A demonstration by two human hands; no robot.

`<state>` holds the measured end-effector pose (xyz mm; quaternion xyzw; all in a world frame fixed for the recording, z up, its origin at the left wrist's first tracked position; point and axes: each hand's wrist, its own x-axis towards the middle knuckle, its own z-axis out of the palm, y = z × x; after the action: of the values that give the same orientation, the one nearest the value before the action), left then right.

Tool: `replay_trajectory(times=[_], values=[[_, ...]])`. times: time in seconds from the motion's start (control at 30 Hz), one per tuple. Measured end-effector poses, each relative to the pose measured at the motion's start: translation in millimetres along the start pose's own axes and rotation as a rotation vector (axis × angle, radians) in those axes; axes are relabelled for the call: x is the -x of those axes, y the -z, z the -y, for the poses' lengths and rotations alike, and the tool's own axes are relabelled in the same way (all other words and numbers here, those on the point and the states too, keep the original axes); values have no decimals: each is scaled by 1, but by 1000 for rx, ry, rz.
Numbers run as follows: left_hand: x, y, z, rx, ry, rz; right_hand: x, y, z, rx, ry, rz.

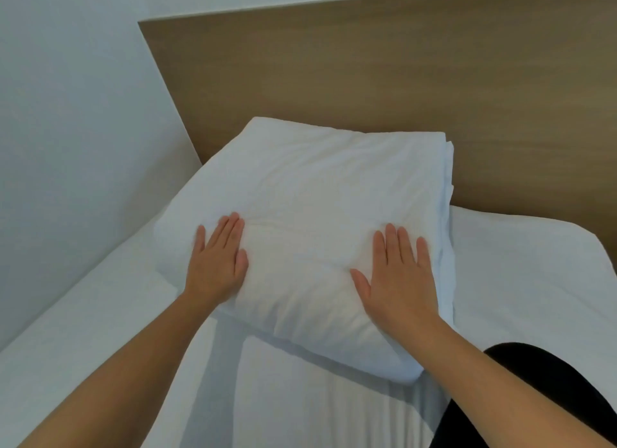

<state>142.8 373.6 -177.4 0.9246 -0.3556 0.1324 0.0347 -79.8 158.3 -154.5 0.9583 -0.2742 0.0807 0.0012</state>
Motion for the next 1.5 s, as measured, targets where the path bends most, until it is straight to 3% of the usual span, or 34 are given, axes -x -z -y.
replay_trajectory(times=[0.1,0.3,0.57,1.07,1.2,1.33,1.5], values=[[-20,16,2,4,-25,19,-14,18,4,20,-21,62],[-98,34,-67,174,-262,86,-97,26,27,-7,-1,101],[-192,-2,-89,-10,-335,160,-180,-6,3,15,-107,178],[-302,-96,-67,-74,-108,105,-278,-78,-35,58,-333,143],[-308,-109,-59,-55,-3,89,-284,-81,-39,36,-465,157],[-296,-114,-53,-53,289,201,-274,-76,-40,18,-566,219],[-282,-108,-58,-82,366,307,-237,-59,-41,51,-466,319]])
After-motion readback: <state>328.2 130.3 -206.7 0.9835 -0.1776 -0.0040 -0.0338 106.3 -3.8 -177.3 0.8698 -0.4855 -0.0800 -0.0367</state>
